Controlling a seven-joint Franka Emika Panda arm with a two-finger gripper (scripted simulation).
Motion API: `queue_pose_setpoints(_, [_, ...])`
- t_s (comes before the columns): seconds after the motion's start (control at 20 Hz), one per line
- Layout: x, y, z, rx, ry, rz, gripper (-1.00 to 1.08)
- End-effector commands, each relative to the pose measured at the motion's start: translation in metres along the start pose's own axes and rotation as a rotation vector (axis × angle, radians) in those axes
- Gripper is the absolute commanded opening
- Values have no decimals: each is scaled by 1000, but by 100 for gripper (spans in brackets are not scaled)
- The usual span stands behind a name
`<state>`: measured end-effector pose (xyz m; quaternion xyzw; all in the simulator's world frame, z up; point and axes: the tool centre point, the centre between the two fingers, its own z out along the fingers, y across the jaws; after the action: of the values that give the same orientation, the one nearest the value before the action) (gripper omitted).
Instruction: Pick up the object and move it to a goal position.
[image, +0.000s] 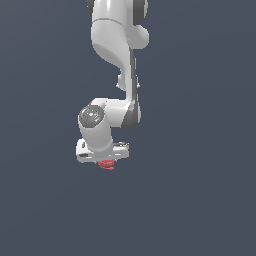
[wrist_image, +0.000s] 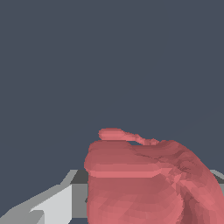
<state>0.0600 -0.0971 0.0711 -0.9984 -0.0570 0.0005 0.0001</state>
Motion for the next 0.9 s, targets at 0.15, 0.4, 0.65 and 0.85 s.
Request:
queue_pose_setpoints(0.15, [-26, 1, -29, 0, 1, 0, -100])
queue_pose_setpoints(0.4, [-54, 2, -61, 0, 1, 0, -100])
queue_pose_setpoints(0.65, [-78, 2, -88, 0, 1, 0, -100])
queue_pose_setpoints(0.85, [-92, 3, -105, 0, 1, 0, -100])
